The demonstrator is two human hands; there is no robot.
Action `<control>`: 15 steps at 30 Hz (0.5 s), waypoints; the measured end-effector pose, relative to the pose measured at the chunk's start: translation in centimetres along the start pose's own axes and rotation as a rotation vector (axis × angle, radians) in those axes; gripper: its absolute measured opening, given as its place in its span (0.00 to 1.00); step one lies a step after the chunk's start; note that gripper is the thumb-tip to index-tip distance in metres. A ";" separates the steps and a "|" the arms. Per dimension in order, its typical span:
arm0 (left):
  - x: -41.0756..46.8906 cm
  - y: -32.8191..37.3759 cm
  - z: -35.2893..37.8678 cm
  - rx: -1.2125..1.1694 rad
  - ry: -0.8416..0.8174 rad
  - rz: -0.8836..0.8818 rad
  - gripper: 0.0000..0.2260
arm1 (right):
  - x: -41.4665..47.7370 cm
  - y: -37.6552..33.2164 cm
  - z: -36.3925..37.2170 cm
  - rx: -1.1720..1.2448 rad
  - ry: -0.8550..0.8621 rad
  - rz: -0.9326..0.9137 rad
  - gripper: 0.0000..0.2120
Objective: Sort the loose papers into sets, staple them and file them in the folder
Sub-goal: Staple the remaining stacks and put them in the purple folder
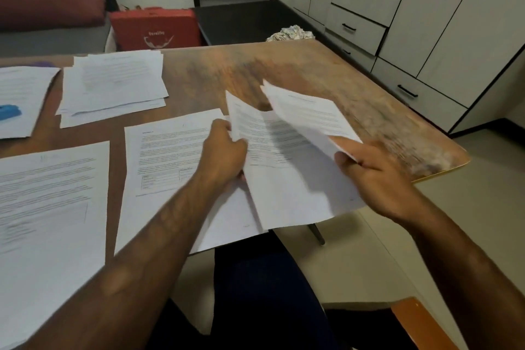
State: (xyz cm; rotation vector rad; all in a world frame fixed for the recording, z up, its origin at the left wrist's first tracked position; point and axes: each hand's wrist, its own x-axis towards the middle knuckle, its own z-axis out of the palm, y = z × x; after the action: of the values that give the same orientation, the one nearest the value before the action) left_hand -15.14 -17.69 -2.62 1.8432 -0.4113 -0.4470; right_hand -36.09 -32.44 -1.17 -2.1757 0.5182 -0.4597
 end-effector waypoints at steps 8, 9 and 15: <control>0.3 3.2 4.4 -0.084 -0.250 -0.117 0.14 | 0.2 1.1 1.3 -0.322 -0.205 0.023 0.25; 0.3 3.3 4.2 0.005 -0.264 -0.119 0.15 | 0.3 1.1 1.0 -0.356 -0.232 0.038 0.26; 0.6 2.8 1.0 0.555 -0.122 0.067 0.04 | 0.9 -0.3 0.0 -0.558 -0.519 0.043 0.52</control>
State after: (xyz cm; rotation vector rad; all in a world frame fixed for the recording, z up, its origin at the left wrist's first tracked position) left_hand -15.25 -19.64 -0.28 2.3340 -0.7337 -0.4275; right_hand -35.27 -32.73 -0.83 -2.6732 0.4295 0.3182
